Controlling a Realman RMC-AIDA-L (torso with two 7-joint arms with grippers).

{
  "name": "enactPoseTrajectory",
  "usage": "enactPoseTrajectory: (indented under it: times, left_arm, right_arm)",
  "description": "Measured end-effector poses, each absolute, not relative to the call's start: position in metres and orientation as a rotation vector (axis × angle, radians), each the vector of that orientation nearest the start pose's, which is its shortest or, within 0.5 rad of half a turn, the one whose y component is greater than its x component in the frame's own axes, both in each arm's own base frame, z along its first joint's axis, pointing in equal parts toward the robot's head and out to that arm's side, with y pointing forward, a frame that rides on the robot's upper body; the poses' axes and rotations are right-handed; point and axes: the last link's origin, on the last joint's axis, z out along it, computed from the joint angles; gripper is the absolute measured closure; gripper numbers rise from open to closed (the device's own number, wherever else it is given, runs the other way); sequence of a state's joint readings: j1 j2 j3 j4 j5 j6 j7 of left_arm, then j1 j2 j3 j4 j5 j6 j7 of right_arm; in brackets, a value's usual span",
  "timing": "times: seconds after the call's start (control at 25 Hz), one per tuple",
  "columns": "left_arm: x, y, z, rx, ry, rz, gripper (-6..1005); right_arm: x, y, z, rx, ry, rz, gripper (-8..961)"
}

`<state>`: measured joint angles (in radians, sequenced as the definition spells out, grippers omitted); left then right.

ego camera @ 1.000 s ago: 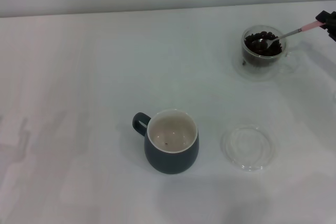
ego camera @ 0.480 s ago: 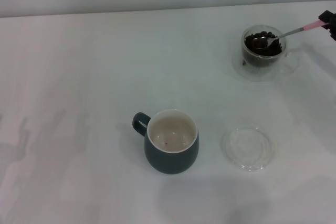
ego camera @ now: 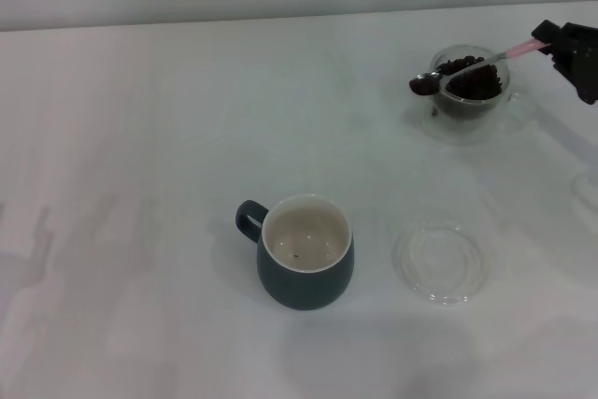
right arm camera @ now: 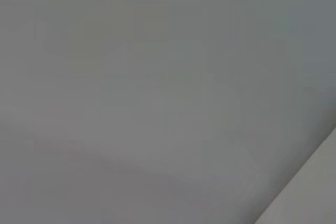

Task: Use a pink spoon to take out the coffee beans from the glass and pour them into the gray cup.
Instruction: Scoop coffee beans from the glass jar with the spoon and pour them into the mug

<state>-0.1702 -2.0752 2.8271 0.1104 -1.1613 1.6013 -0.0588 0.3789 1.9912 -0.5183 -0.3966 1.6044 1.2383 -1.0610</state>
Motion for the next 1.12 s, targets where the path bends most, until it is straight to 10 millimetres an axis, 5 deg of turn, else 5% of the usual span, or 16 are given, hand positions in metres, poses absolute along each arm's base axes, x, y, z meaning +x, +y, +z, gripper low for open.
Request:
enactPoseTrajectory:
  times: [1.12]
  left_arm:
    - [-0.349,0.21,-0.013,-1.64,-0.329,-0.73,445]
  right_arm:
    - [0.321,0.309,0.015,-1.808,1.872,1.346,802]
